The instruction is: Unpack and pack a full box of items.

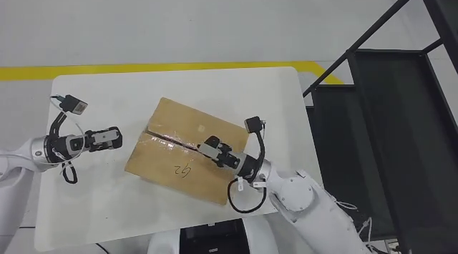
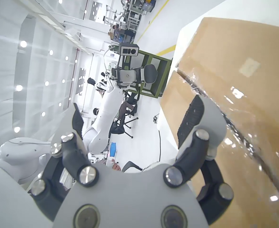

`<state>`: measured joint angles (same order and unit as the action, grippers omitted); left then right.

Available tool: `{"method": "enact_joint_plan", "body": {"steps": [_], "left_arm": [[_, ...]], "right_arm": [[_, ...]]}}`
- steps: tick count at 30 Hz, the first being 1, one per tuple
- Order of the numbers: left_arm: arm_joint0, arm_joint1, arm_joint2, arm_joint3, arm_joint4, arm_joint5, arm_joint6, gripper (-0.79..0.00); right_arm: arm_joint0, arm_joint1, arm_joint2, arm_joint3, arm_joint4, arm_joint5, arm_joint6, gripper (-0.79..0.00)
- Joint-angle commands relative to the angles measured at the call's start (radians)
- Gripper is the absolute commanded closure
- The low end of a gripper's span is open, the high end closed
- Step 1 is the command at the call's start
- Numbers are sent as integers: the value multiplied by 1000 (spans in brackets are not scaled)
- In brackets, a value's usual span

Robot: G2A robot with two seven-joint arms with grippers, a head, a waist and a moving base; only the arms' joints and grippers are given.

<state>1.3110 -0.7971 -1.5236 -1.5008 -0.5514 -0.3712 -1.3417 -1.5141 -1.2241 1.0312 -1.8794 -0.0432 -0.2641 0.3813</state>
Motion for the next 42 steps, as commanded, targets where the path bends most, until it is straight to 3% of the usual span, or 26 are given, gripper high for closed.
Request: {"method": "enact_joint_plan", "body": {"steps": [1,11,19,23,27,29,36,42], "left_arm": [[4,1,-6,-2,-1,0,-1,-785],[35,6,-47,8,0,4,-3,-785],[62,11,-80,5,-2,5,-8,-785],[67,11,-84,3,0,8,-4,-785],[57,11,-81,2,-4,18,-4,-785],[51,9,-77,0,-27,21,-2,-785],[57,2,-106,24,-164,13,44,-785],[70,-8,-146,86,-315,-44,49,-785]], "right_arm": [[86,-19,-73,67,11,-13,-27,-785],[354,-124,-326,358,58,-5,-123,-785],[422,-166,-384,466,23,60,-147,-785],[411,-167,-362,419,54,17,-130,-785],[359,-144,-290,305,35,-18,-114,-785],[320,-123,-222,239,-67,-25,-154,-785],[51,-55,47,-27,-312,-68,-286,-785],[-176,-25,261,-133,-432,-171,-452,-785]]}}
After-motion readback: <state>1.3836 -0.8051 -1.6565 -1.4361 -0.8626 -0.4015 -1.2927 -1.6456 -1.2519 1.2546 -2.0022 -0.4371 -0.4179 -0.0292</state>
